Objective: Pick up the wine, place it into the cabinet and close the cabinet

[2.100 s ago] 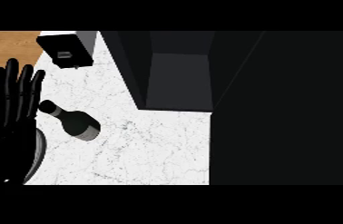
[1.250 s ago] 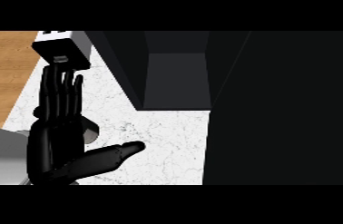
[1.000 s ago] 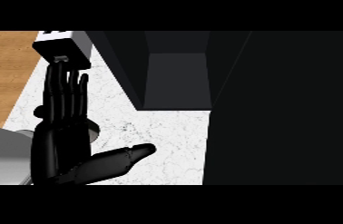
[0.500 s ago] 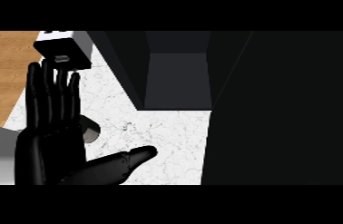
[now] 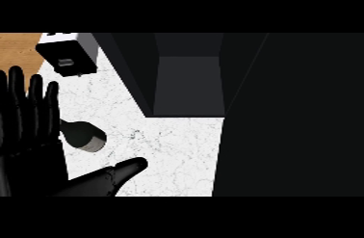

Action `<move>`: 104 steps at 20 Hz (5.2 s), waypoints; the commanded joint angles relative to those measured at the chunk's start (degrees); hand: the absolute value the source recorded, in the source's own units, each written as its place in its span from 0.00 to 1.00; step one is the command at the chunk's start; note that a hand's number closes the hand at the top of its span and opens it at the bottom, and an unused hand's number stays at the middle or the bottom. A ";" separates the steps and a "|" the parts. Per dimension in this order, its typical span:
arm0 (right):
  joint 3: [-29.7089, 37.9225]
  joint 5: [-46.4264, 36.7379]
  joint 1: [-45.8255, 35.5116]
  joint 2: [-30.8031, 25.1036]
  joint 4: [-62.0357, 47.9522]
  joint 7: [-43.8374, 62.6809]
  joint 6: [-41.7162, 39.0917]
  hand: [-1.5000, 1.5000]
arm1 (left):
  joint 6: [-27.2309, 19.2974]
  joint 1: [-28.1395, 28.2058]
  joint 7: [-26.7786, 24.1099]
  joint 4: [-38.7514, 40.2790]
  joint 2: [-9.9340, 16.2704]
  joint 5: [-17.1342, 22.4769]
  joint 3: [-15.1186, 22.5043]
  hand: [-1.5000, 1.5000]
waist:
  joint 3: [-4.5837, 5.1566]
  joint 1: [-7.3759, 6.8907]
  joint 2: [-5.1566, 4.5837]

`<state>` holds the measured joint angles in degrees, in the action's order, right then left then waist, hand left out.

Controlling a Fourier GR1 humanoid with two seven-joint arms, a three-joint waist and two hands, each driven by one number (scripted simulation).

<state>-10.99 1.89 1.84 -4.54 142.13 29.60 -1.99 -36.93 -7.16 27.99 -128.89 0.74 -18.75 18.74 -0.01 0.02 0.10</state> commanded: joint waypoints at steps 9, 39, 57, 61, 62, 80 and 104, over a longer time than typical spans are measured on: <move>-1.47 -0.08 1.62 -0.97 11.20 7.66 0.83 0.00 | 3.77 7.99 4.11 -10.30 4.07 2.63 -8.13 0.00 | 0.00 0.07 0.14; 0.37 1.57 -1.17 -1.93 10.40 9.74 1.73 0.00 | 22.54 18.24 -31.49 22.28 -0.24 31.20 -29.66 0.00 | 0.04 0.28 0.02; 1.82 0.89 -3.60 -1.82 8.69 9.53 2.28 0.00 | 31.57 12.07 -43.91 44.65 2.87 35.75 -35.92 0.00 | 0.04 0.31 -0.04; 5.16 4.17 -5.34 -2.36 7.32 9.17 1.95 0.00 | 31.06 11.67 -43.92 45.18 2.45 35.49 -35.20 0.00 | 0.01 0.18 -0.06; -1.36 -0.50 -1.70 -0.72 9.61 8.49 2.34 0.00 | 32.48 10.32 -46.03 48.58 3.43 36.26 -36.57 0.00 | 0.03 0.38 -0.02; 3.85 3.04 -6.28 -1.79 7.84 10.28 1.58 0.00 | 35.35 6.18 -56.30 63.58 2.84 36.07 -36.53 0.00 | 0.03 0.26 -0.07; 2.14 1.69 -5.50 -1.88 11.05 13.50 2.78 0.00 | 48.30 -3.55 -63.71 83.61 7.85 41.30 -38.18 1.00 | 0.07 0.67 -0.03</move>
<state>-9.80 1.69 -5.27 -5.71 143.09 38.43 0.34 5.63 -10.10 -34.97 -48.79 6.71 21.44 -19.42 0.03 0.45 0.05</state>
